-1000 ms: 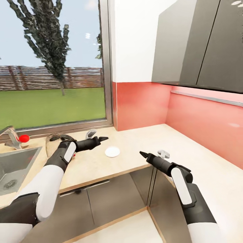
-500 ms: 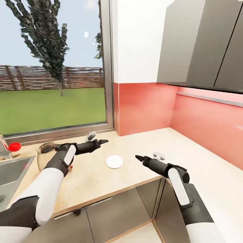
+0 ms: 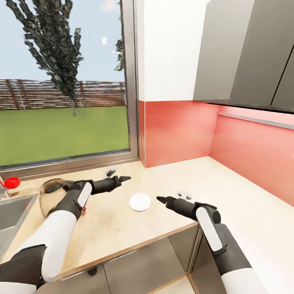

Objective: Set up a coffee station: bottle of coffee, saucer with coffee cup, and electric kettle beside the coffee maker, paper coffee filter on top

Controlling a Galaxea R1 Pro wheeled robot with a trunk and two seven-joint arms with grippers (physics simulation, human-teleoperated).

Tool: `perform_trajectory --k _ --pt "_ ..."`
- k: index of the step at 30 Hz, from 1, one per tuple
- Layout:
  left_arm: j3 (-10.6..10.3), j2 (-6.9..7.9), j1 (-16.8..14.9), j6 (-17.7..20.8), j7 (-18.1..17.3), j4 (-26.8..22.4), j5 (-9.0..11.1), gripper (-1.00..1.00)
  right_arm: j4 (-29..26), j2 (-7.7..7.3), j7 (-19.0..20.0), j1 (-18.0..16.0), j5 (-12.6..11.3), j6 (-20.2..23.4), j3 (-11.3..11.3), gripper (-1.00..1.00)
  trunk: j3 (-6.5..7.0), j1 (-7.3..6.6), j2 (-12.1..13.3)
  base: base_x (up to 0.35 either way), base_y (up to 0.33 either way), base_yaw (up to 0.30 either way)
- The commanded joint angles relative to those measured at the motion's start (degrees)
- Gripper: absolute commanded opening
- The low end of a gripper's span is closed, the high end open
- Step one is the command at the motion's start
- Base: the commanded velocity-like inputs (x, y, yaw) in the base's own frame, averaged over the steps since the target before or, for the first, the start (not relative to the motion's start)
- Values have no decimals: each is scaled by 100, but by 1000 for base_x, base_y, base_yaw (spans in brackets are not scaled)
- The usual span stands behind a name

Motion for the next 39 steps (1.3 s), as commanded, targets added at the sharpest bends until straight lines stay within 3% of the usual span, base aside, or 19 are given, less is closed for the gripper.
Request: perform_trajectory --k 1,4,9,12,21,28,31,39 --pt "15 -1 -3 29 -10 2 7 100 2 2 26 -6 32 25 -5 100 -14 7 -13 300 0 0" --pt "15 -5 34 34 -7 3 7 100 2 -37 31 -6 30 140 -3 100 -14 7 -13 242 0 0" --pt "8 -7 102 35 -7 13 9 100 9 -42 192 -6 30 1045 10 100 -14 7 -13 62 0 0" --pt "0 -9 205 41 -7 12 26 100 16 -39 260 -6 29 1175 11 100 -14 7 -13 37 0 0" --pt "-1 -60 250 76 100 12 31 100 -2 18 664 -6 21 1220 20 100 -14 7 -13 146 0 0" --pt "36 -79 250 112 719 63 68 100 -2 41 729 -6 21 1228 22 100 -14 7 -13 7 0 0" --pt "66 -77 250 120 843 397 82 100 13 119 732 -6 24 1229 26 100 -14 7 -13 0 0 0" --pt "43 -21 254 122 871 662 84 100 26 150 742 -6 31 1230 311 100 -14 7 -13 31 0 0"
